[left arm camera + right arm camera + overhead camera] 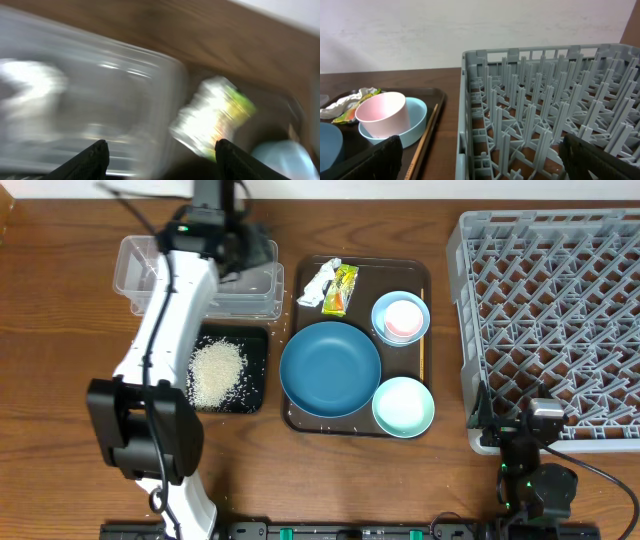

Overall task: Sort waste into correct bins and load items into the dishwasher rack
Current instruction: 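Move the tissue left and drop it into the clear bin, then grasp the second tissue and wrapper with the left gripper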

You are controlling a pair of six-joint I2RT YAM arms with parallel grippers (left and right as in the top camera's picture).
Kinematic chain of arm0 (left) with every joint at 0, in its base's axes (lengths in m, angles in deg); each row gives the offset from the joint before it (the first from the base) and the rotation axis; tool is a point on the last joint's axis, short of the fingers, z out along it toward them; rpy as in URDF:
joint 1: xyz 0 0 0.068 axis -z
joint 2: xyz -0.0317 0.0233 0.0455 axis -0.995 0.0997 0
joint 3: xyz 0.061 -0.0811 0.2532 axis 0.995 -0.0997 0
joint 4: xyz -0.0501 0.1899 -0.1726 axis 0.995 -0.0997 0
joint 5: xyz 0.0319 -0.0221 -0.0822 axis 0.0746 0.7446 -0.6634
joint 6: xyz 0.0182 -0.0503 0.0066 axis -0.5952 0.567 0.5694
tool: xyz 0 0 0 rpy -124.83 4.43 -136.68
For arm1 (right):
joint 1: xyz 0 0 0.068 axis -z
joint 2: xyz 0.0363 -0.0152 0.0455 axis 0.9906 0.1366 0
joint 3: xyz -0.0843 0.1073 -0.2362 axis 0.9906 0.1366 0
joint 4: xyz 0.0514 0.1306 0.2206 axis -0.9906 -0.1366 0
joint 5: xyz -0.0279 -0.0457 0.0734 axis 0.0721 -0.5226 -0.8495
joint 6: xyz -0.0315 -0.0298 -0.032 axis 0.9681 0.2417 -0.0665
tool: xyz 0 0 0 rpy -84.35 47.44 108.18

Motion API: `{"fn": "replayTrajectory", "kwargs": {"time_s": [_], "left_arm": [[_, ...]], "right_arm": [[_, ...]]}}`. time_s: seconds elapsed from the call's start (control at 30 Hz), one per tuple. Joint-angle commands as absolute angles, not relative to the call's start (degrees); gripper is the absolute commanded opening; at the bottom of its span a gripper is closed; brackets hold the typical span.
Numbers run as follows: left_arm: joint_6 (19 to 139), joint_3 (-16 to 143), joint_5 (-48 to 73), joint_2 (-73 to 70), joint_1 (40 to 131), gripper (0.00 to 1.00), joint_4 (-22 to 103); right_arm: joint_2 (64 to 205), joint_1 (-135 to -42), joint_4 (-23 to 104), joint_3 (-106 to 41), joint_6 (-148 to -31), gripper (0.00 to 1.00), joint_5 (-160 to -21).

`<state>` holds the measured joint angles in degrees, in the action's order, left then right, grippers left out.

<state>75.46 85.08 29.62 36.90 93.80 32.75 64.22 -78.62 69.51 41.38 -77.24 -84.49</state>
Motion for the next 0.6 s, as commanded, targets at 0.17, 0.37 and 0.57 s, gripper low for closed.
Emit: {"fn": "replayTrajectory", "kwargs": {"time_s": [0.17, 0.37, 0.57], "left_arm": [[63.68, 84.83, 37.82, 40.97, 105.97, 0.70, 37.34], [63.71, 84.83, 46.21, 47.02, 108.20, 0.71, 42.41], [63.68, 84.83, 47.20, 52.75, 107.54, 0.70, 44.62]], "right_arm": [[64.13, -78.31, 69.29, 41.44, -76.54, 0.99, -84.64], [64.13, -78.31, 69.29, 41.44, -76.54, 0.99, -84.64], [64.13, -78.31, 69.29, 41.44, -76.54, 0.99, -84.64]]}}
